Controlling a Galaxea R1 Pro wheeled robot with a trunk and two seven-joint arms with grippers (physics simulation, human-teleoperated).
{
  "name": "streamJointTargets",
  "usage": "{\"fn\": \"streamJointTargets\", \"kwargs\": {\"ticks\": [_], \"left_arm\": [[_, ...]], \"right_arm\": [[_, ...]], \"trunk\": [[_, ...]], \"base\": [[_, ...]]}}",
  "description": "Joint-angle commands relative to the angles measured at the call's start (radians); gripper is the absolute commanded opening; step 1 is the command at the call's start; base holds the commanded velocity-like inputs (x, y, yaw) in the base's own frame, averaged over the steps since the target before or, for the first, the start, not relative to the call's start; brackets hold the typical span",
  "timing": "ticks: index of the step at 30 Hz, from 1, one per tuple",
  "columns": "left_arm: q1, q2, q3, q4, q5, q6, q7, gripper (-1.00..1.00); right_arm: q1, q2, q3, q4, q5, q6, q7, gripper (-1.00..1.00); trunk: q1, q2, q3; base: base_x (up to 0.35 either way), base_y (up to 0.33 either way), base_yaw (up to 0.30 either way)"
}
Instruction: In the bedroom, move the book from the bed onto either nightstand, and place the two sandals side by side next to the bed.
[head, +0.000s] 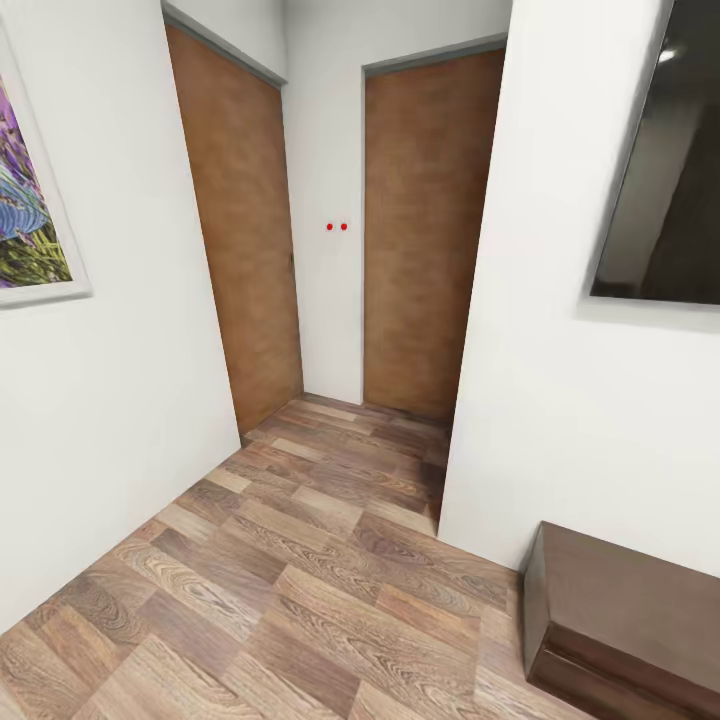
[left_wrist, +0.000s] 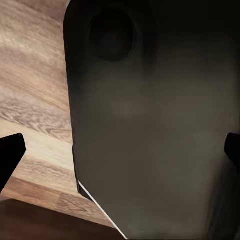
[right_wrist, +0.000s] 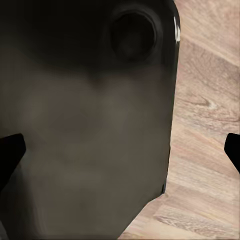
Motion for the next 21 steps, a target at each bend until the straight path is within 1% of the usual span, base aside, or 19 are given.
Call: {"fn": "streamJointTargets", "kwargs": {"ticks": [1, 3, 7, 8, 14, 16, 21], "left_arm": [[0.006, 0.0, 0.0, 0.001, -0.006, 0.006, -0.006, 1.0], [0.008, 0.0, 0.0, 0.001, -0.017, 0.017, -0.008, 1.0], [0.006, -0.001, 0.0, 0.001, -0.017, 0.039, -0.007, 1.0], [0.005, -0.005, 0.0, -0.005, -0.016, 0.042, -0.008, 1.0], [0.003, -0.013, -0.001, -0.039, -0.017, 0.038, -0.01, 1.0], [0.003, -0.023, -0.001, -0.05, -0.018, 0.034, -0.01, 1.0], [0.003, -0.032, -0.001, -0.078, -0.02, 0.034, -0.009, 1.0]], "right_arm": [[-0.006, 0.005, 0.006, 0.006, 0.006, 0.006, -0.006, 1.0], [-0.008, 0.004, 0.012, 0.017, 0.008, 0.017, -0.011, 1.0], [-0.008, 0.004, 0.014, 0.029, 0.008, 0.028, -0.012, 1.0], [-0.008, 0.004, 0.014, 0.027, 0.008, 0.026, -0.011, 1.0], [-0.008, 0.003, 0.009, 0.023, 0.009, 0.025, -0.01, 1.0], [-0.008, 0.003, 0.007, 0.011, 0.009, 0.024, -0.01, 1.0], [-0.008, 0.0, 0.005, -0.015, 0.008, 0.024, -0.014, 1.0]], "trunk": [[0.0, 0.0, 0.0], [0.0, 0.0, 0.0], [0.0, 0.0, 0.0], [0.0, 0.0, 0.0], [0.0, 0.0, 0.0], [0.0, 0.0, 0.0], [0.0, 0.0, 0.0]], "base": [[0.0, 0.0, 0.0], [0.0, 0.0, 0.0], [0.0, 0.0, 0.0], [0.0, 0.0, 0.0], [0.0, 0.0, 0.0], [0.0, 0.0, 0.0], [0.0, 0.0, 0.0]]}}
